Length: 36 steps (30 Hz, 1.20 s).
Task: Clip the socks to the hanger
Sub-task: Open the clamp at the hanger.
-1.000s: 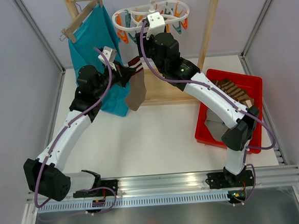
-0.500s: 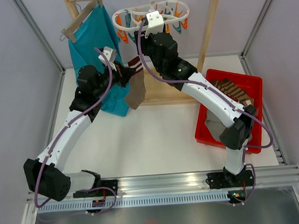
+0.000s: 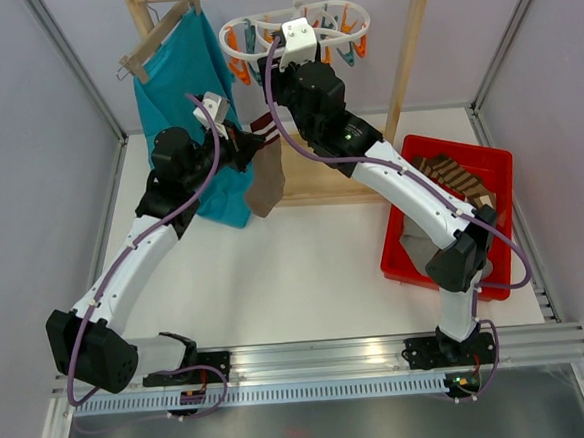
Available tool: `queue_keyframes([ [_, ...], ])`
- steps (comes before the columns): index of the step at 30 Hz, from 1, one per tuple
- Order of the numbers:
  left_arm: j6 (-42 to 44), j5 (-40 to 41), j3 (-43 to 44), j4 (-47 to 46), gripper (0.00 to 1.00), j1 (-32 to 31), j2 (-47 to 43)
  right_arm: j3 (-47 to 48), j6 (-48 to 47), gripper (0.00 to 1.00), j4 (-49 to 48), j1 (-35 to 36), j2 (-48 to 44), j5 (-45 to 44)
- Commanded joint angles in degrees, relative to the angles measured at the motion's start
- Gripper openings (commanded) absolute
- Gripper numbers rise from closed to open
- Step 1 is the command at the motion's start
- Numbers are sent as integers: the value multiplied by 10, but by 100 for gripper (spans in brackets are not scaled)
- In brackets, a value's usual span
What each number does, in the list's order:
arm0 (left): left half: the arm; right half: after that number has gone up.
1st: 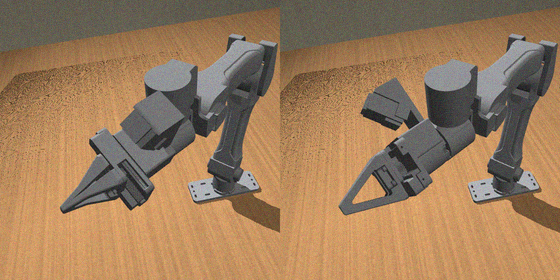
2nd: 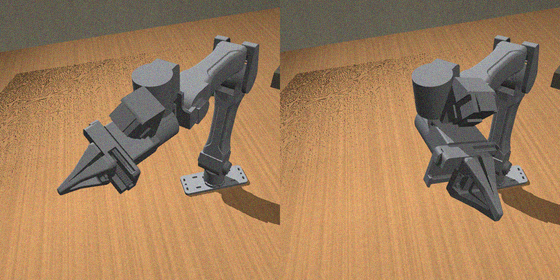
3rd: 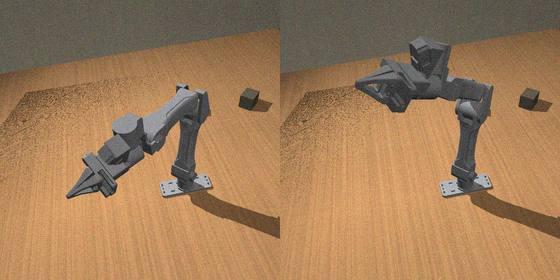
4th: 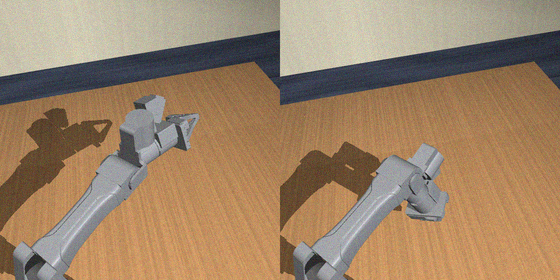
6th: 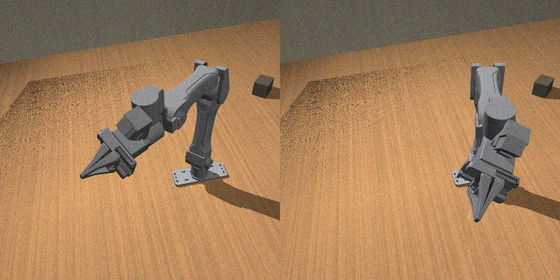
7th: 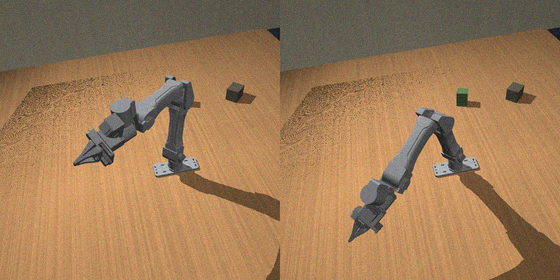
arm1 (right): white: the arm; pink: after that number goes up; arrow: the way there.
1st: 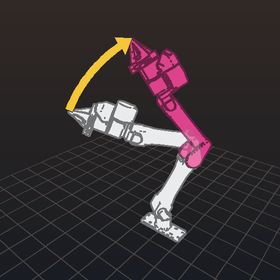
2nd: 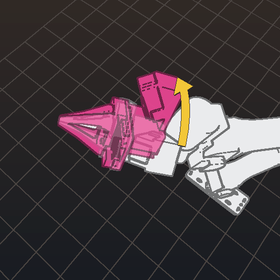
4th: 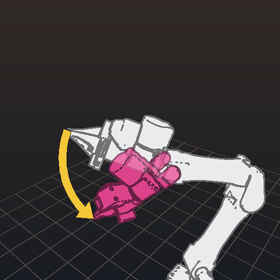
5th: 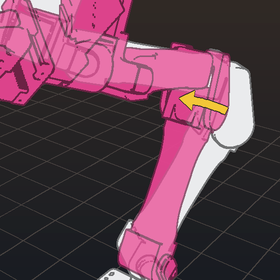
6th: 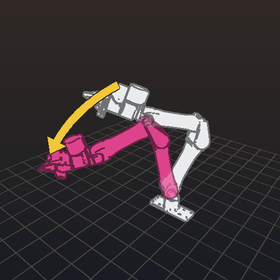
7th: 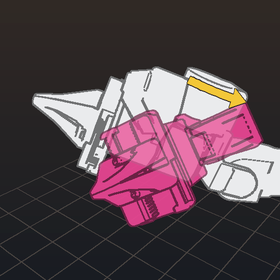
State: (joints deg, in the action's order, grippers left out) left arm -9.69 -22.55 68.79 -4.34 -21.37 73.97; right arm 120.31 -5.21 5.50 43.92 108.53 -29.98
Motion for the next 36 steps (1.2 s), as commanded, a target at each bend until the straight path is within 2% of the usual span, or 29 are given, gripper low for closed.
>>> queue_keyframes([
  [1, 18, -2, 20, -2, 2, -2, -2, 31, -12, 69, -19, 4, 5, -13],
  [8, 18, -2, 21, -1, 2, -2, -4, 39, -16, 66, -15, 4, 9, -16],
  [10, 17, -5, 21, -1, 2, -1, -4, 40, -16, 63, -14, 4, 8, -16],
  [18, 13, -10, 22, -2, 2, -1, -4, 42, -11, 37, -7, 3, 5, -16],
  [25, 8, -14, 31, -1, 2, -1, -2, 42, -9, 30, 0, 5, 1, -15],
  [32, -3, -19, 53, -15, 2, -7, 13, 41, 5, 13, 10, 6, -8, -15],
  [36, 5, 9, 71, -12, 2, -26, 34, 41, 19, 3, 23, 6, -11, -18],
])
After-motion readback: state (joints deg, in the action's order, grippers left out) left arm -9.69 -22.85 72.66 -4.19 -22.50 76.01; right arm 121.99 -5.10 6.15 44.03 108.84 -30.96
